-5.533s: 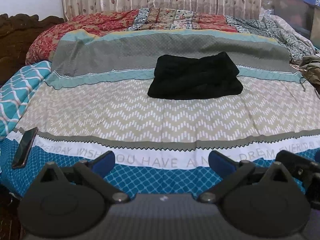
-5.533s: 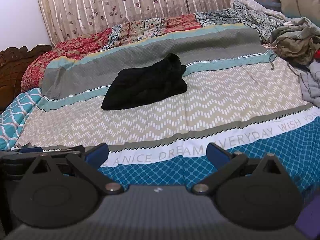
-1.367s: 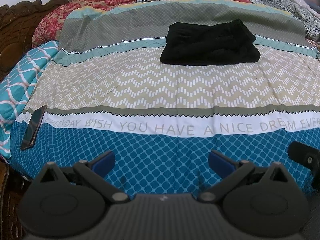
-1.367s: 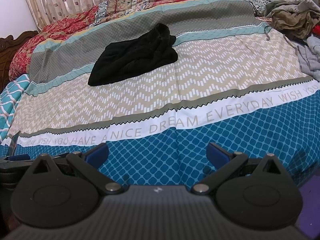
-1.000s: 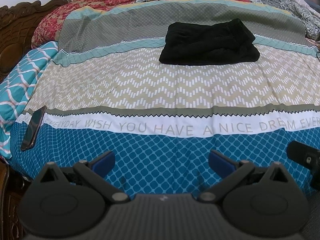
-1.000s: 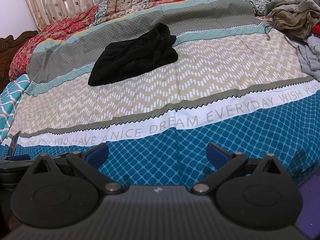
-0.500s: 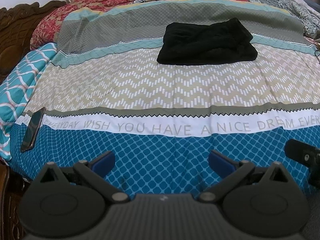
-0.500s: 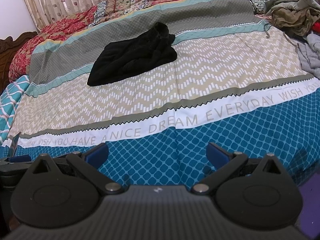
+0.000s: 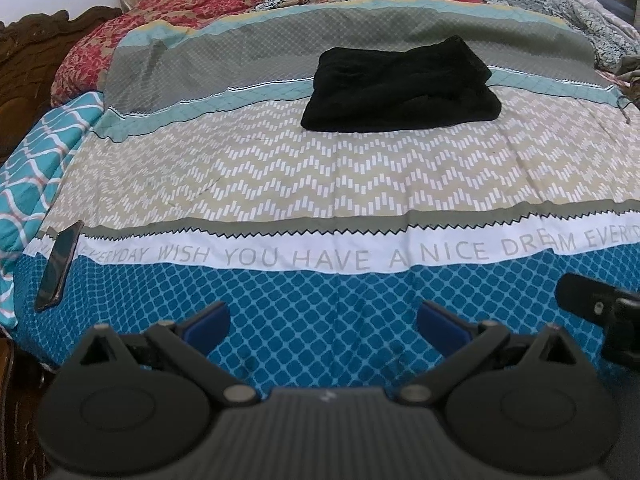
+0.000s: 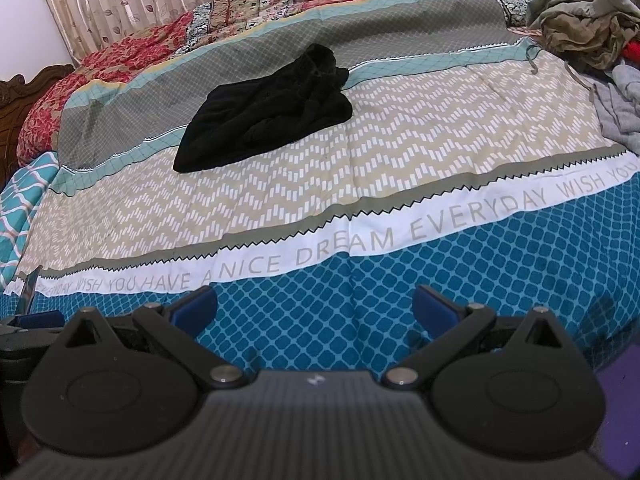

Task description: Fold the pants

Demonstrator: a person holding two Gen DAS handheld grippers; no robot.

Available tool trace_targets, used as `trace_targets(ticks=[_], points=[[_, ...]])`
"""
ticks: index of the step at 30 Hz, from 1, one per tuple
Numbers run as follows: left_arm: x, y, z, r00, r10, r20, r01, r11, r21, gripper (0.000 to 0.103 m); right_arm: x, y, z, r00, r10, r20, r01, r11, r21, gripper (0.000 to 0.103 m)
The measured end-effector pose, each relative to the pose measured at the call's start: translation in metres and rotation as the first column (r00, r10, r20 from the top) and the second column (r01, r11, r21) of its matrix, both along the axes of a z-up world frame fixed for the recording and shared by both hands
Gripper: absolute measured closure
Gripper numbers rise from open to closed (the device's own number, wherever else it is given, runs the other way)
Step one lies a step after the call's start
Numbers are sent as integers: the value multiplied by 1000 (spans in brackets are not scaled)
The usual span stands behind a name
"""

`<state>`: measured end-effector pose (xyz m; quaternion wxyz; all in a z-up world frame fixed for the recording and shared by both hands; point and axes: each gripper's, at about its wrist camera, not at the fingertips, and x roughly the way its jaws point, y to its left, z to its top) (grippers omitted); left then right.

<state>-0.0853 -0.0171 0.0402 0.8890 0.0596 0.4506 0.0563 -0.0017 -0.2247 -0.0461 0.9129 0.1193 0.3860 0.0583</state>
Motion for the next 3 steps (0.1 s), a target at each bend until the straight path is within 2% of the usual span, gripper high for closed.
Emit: trace_targets(ticks=[3], points=[[0, 0, 0, 1000, -9, 0, 9, 1000, -12, 0, 0, 0, -1, 1000, -1, 1, 1, 1000, 1, 0]])
